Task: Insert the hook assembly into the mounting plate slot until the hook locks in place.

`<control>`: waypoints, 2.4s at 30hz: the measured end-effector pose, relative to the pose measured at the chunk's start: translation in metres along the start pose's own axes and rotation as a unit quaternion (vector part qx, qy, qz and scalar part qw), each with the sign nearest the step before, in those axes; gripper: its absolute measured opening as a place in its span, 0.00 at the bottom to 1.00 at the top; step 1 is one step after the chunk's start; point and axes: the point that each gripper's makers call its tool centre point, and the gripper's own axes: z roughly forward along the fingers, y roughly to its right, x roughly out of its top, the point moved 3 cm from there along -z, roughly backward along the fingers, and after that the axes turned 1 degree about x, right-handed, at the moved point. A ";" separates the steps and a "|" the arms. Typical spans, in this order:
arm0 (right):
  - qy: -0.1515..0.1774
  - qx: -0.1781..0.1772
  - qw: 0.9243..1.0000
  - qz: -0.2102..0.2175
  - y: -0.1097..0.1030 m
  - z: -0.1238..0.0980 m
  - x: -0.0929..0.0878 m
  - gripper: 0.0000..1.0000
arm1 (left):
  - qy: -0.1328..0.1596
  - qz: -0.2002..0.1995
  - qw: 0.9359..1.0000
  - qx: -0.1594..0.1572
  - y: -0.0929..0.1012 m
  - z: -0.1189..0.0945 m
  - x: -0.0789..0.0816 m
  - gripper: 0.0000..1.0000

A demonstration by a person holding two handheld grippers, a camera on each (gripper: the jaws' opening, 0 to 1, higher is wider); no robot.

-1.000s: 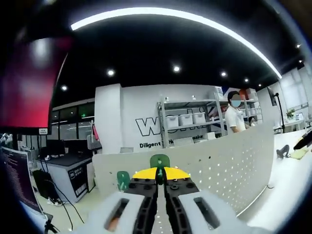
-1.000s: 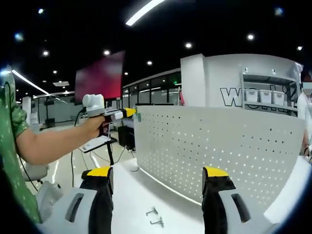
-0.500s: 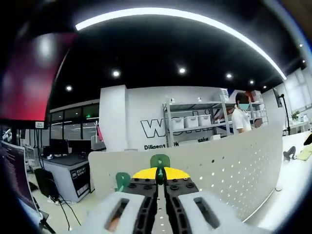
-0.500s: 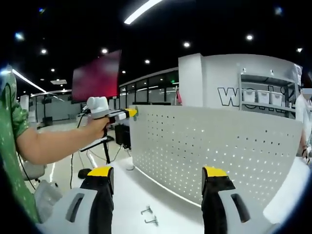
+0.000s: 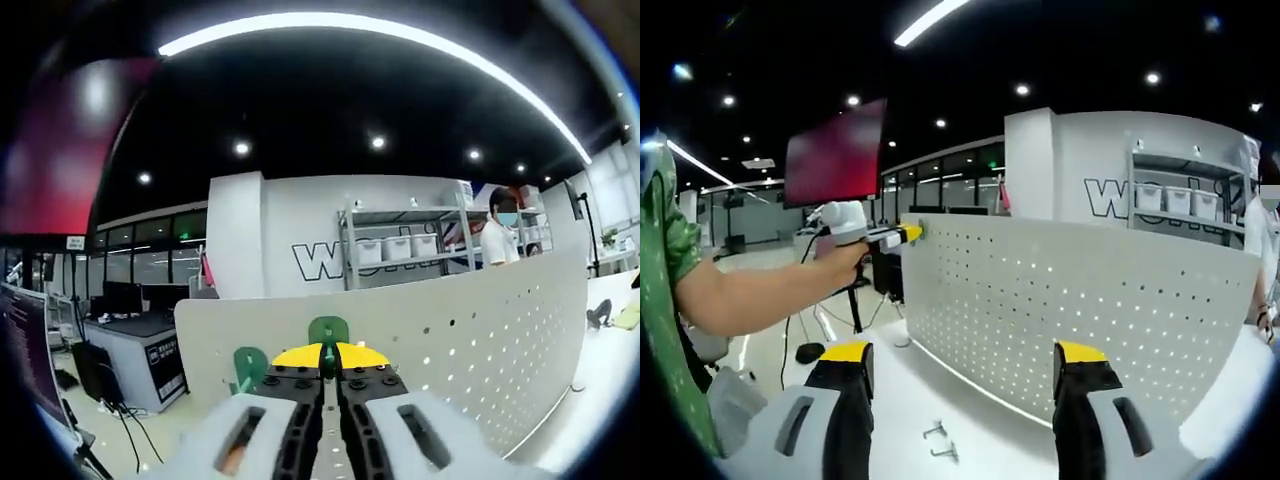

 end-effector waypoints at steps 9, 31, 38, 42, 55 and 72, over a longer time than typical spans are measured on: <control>-0.003 -0.002 1.000 -0.001 0.000 0.000 -0.001 0.74 | -0.003 -0.002 1.000 0.004 -0.003 0.001 -0.004 0.03; -0.007 -0.001 1.000 0.002 0.000 0.003 -0.003 0.73 | -0.005 0.001 1.000 0.006 -0.004 0.002 -0.009 0.03; -0.006 -0.002 1.000 0.001 -0.001 0.003 -0.003 0.72 | -0.011 0.006 1.000 0.002 -0.001 0.000 -0.011 0.03; -0.006 -0.003 1.000 0.001 -0.001 0.002 -0.003 0.72 | -0.011 0.007 1.000 0.002 -0.002 0.001 -0.011 0.03; -0.006 -0.006 1.000 0.000 0.000 0.001 -0.002 0.72 | -0.014 0.014 1.000 0.000 -0.002 0.003 -0.012 0.03; -0.010 -0.008 1.000 0.002 0.001 0.001 -0.005 0.72 | -0.022 0.038 0.999 -0.002 -0.002 0.003 -0.017 0.03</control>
